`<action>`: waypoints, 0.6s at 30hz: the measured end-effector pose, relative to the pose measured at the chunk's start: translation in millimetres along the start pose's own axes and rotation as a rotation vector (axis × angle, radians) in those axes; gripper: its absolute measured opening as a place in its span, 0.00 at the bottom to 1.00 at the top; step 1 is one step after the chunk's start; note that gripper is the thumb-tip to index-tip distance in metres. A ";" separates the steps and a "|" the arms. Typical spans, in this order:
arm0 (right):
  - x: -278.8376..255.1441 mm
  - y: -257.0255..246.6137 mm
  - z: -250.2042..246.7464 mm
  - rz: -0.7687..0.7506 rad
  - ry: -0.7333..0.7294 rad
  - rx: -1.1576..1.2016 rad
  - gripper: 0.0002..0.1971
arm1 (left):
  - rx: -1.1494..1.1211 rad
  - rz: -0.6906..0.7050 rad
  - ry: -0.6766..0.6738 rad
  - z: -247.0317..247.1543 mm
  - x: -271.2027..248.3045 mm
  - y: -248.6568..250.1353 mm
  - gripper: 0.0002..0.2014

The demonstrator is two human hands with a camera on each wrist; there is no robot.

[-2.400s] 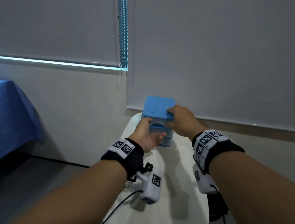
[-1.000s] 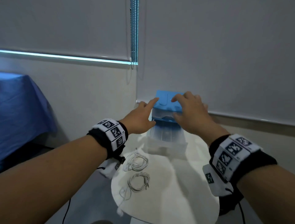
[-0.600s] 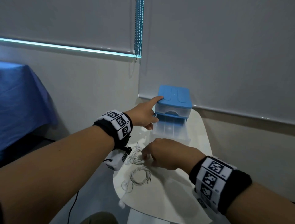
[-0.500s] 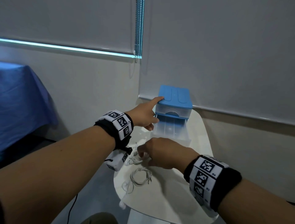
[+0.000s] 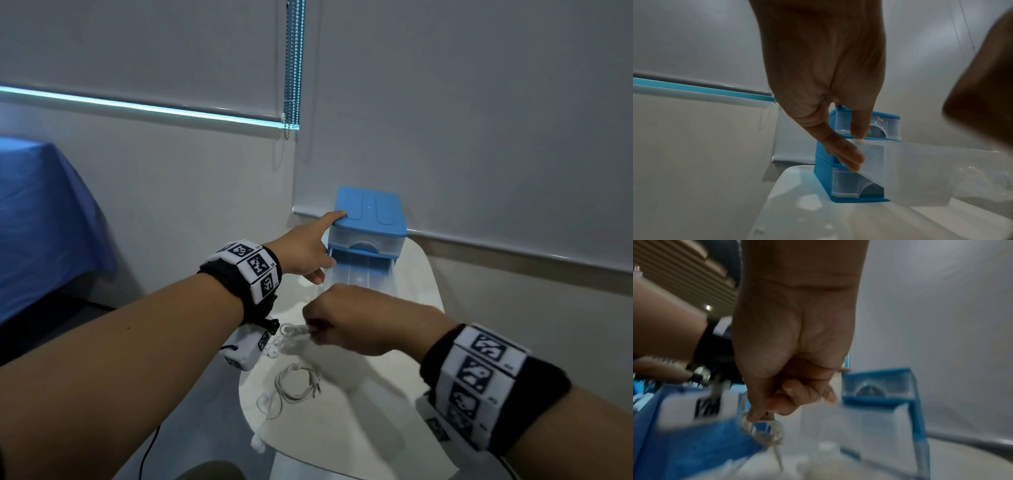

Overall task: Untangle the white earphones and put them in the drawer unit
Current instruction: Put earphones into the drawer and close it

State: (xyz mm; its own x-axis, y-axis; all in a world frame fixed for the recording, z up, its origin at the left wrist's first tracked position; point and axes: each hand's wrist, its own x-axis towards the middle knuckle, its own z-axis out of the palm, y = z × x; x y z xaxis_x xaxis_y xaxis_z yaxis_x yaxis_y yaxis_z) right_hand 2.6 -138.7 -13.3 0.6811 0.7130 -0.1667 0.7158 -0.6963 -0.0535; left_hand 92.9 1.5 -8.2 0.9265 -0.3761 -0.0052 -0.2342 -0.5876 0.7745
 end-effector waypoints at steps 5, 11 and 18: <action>-39.6 9.3 -64.1 0.062 0.074 0.058 0.17 | 0.028 0.030 0.000 -1.4 2.7 -3.7 0.45; -59.0 42.5 -114.9 0.182 0.326 0.052 0.08 | -0.061 -0.012 0.009 1.6 4.4 -6.5 0.42; -53.4 70.1 -129.0 0.240 0.511 0.064 0.08 | -0.056 -0.015 0.000 1.6 0.8 -3.1 0.44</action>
State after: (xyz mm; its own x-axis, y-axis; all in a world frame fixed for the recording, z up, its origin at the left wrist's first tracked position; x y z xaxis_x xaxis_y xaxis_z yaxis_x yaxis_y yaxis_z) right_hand 36.3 -214.9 118.9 0.8230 0.4724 0.3156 0.5317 -0.8361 -0.1348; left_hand 93.8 1.8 -11.7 0.9297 -0.3679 -0.0173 -0.2035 -0.5523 0.8084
